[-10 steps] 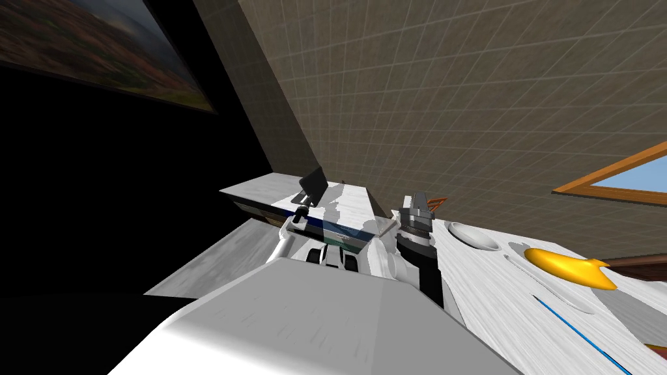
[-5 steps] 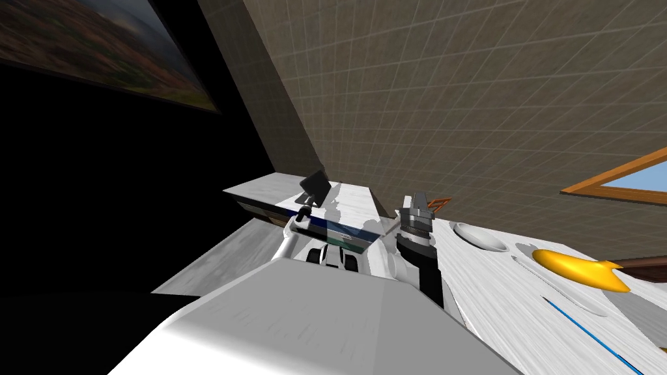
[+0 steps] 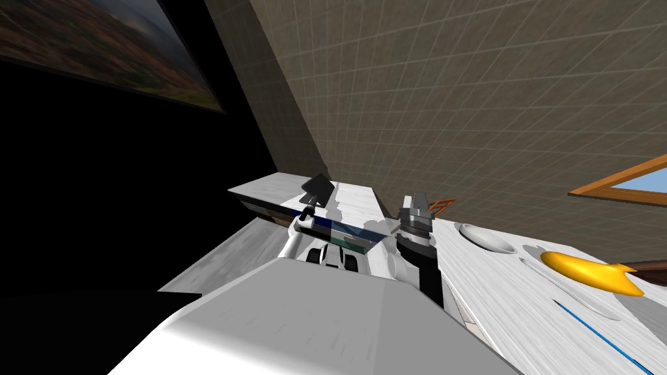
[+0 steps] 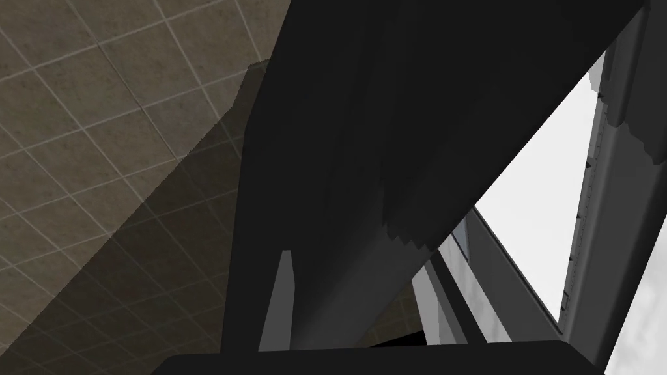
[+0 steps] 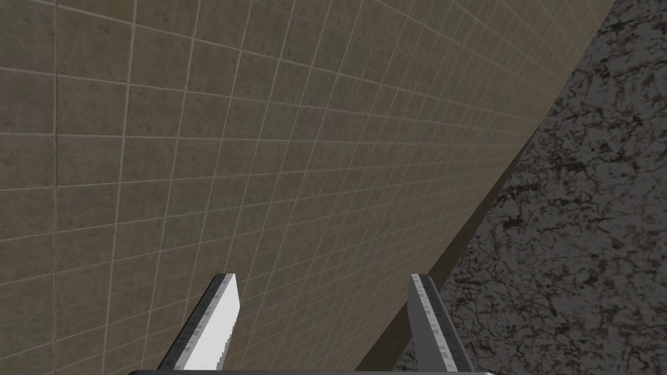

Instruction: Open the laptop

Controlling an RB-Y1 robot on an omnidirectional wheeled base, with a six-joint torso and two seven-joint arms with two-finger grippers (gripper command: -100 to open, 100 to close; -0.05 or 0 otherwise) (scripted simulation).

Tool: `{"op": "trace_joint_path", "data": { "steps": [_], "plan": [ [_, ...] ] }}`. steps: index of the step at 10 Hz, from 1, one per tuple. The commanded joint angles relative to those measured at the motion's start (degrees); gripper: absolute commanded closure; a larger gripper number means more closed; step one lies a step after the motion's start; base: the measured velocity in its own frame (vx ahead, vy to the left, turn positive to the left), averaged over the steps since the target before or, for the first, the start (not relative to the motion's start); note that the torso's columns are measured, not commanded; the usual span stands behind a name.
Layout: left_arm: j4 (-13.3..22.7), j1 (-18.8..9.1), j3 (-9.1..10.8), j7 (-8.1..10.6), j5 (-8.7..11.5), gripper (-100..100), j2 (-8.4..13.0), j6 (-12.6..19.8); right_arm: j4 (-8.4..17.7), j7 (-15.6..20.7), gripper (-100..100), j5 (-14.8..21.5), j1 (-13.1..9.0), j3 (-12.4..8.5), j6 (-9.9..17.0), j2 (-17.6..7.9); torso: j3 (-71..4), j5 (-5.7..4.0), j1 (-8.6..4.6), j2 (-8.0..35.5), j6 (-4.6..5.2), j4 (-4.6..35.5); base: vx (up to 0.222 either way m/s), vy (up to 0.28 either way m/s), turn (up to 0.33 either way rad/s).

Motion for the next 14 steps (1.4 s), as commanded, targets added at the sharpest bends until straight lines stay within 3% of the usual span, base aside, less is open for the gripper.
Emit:
{"op": "trace_joint_path", "data": {
  "steps": [1, 4, 5, 13, 14],
  "plan": [
    [1.42, -0.16, -0.21, 2.53, 2.41, 100, -0.14, -0.40, 0.00, 0.00, 0, 0.00, 0.00, 0.01, 0.00, 0.01, 0.00, -0.05, -0.15, 0.00, -0.01, 0.01, 0.004, 0.060, -0.023],
    [3.51, -0.45, -0.48, 6.08, 5.91, 100, -0.22, -1.21, 0.00, 0.00, 0, 0.00, 0.00, 0.00, 0.00, 0.00, -0.02, 0.03, 0.09, -0.04, -0.03, -0.04, 0.007, 0.077, -0.032],
    [1.05, -0.74, -0.41, 5.13, 5.13, -100, -0.24, 1.42, 0.00, 0.00, 0, 0.00, 0.00, 0.00, 0.00, 0.00, -0.03, 0.02, 0.07, -0.05, -0.03, -0.03, -0.011, 0.032, -0.003],
    [-6.54, -2.72, 0.00, 4.94, 5.16, -100, -0.21, 10.83, 0.00, 0.00, 0, 0.00, 0.00, 0.01, 0.00, 0.01, -0.01, 0.00, 0.04, 0.00, 0.00, -0.01, -0.017, -0.006, 0.001],
    [-6.03, -2.47, -0.08, 4.94, 5.17, -100, -0.20, 9.99, 0.00, 0.00, 0, 0.00, 0.00, 0.01, 0.00, 0.01, -0.03, 0.01, 0.04, -0.03, -0.01, -0.04, -0.007, 0.000, 0.001]
  ]
}}
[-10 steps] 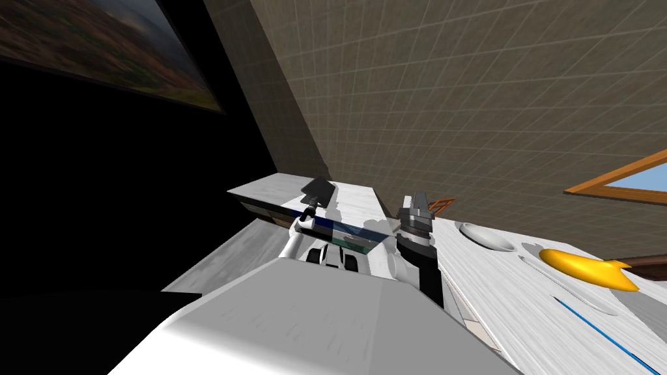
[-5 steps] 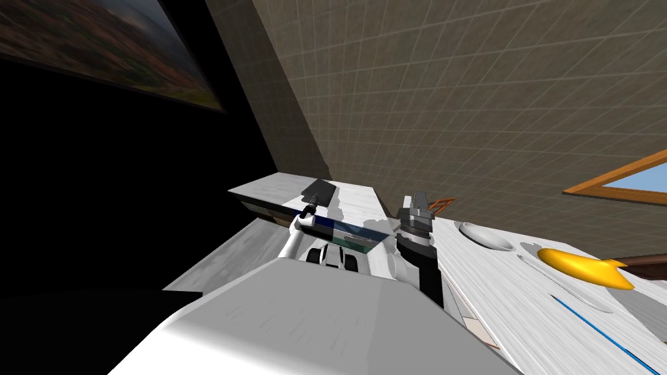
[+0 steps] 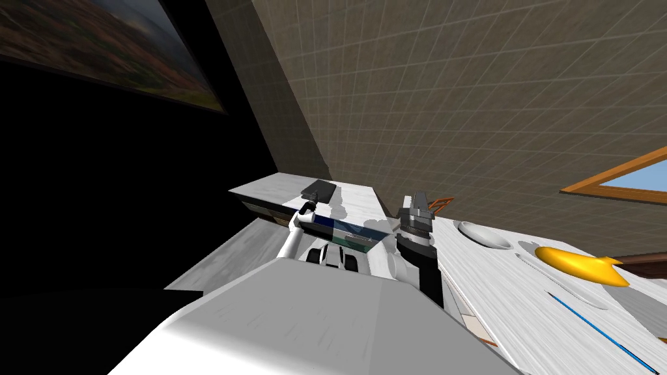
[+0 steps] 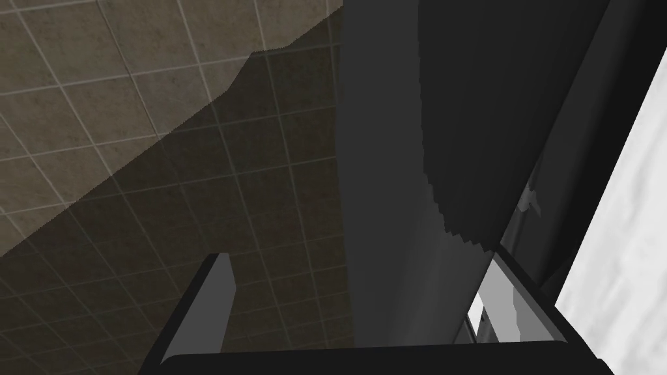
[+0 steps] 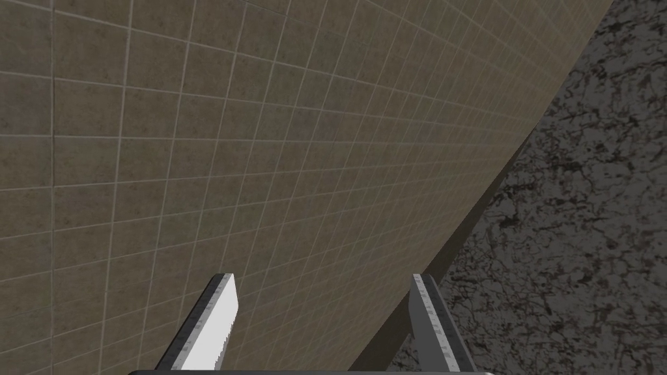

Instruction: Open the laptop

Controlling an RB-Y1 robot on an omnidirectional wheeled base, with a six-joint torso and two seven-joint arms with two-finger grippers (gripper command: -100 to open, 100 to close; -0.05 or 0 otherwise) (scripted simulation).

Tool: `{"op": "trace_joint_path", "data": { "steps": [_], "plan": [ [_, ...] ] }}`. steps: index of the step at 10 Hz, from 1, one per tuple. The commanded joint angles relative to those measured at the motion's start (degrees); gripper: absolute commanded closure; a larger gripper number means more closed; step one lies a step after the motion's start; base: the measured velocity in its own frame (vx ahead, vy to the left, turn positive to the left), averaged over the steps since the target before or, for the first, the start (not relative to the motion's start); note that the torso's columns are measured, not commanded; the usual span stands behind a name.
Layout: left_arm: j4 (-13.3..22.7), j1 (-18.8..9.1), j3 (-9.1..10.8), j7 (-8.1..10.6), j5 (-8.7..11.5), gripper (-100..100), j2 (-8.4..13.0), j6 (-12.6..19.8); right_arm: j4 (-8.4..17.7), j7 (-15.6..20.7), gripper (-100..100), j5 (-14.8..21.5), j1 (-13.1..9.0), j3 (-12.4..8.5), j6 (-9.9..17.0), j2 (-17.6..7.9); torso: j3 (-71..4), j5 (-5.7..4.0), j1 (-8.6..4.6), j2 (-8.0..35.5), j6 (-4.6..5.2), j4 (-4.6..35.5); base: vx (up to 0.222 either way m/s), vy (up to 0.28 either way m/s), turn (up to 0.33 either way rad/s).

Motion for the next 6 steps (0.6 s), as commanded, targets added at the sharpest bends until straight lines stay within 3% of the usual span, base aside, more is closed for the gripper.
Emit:
{"op": "trace_joint_path", "data": {
  "steps": [1, 6],
  "plan": [
    [-0.13, 0.03, -0.01, 0.01, 0.02, 0, 0.02, 0.30, 0.00, 0.00, 0, 0.00, 0.00, 0.00, 0.00, 0.00, -0.02, 0.00, -0.01, -0.04, 0.02, -0.01, 0.000, 0.000, 0.000],
    [-0.10, 0.03, 0.01, 0.00, 0.02, 0, 0.03, 0.28, 0.00, 0.00, 0, 0.00, 0.00, 0.00, 0.00, 0.00, -0.02, 0.02, 0.00, -0.06, 0.02, -0.04, 0.000, 0.000, 0.000]
  ]
}}
